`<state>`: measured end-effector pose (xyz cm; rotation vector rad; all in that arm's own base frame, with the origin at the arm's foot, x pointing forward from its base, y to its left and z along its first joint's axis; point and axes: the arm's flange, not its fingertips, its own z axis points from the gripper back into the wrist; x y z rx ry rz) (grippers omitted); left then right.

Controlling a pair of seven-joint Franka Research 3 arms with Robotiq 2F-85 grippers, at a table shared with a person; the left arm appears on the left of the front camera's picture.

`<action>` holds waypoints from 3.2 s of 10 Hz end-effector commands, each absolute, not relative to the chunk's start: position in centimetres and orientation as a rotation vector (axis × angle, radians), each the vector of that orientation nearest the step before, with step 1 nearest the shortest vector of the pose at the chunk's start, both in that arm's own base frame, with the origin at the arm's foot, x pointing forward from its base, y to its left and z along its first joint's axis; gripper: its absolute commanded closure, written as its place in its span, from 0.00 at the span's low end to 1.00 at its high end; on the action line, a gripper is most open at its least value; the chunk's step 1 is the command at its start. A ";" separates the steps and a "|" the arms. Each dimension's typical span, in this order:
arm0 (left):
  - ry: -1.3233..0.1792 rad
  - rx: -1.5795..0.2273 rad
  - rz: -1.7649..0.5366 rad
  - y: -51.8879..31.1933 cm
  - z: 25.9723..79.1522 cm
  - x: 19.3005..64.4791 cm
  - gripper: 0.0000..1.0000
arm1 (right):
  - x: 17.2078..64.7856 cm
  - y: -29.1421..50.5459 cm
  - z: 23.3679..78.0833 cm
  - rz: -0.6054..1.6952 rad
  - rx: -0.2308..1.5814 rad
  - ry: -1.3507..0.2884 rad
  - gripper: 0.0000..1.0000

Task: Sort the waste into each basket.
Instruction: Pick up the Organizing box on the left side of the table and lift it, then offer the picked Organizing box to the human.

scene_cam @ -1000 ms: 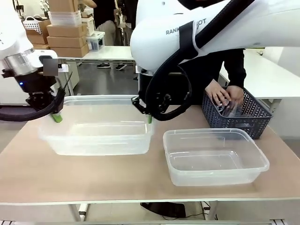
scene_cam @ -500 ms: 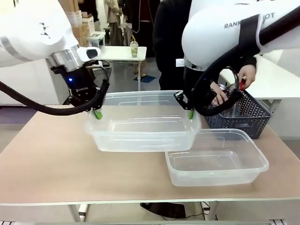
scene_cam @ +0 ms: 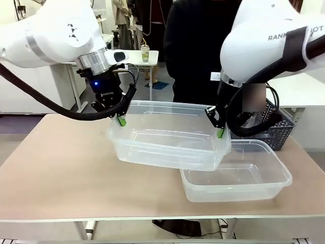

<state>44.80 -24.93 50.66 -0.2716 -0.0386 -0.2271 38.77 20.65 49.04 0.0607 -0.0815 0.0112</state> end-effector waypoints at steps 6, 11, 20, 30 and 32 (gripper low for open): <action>-0.054 -0.252 -0.198 -23.7 50.5 43.6 0.93 | 40.2 21.2 47.7 0.007 0.106 -0.094 0.95; -0.054 -0.252 -0.198 -23.7 50.5 43.6 0.93 | 40.2 21.2 47.7 0.007 0.106 -0.094 0.95; -0.054 -0.252 -0.198 -23.7 50.5 43.6 0.93 | 40.2 21.2 47.7 0.007 0.106 -0.094 0.95; -0.054 -0.252 -0.198 -23.7 50.5 43.6 0.93 | 40.2 21.2 47.7 0.007 0.106 -0.094 0.95; -0.054 -0.252 -0.198 -23.7 50.5 43.6 0.93 | 40.2 21.2 47.7 0.007 0.106 -0.094 0.95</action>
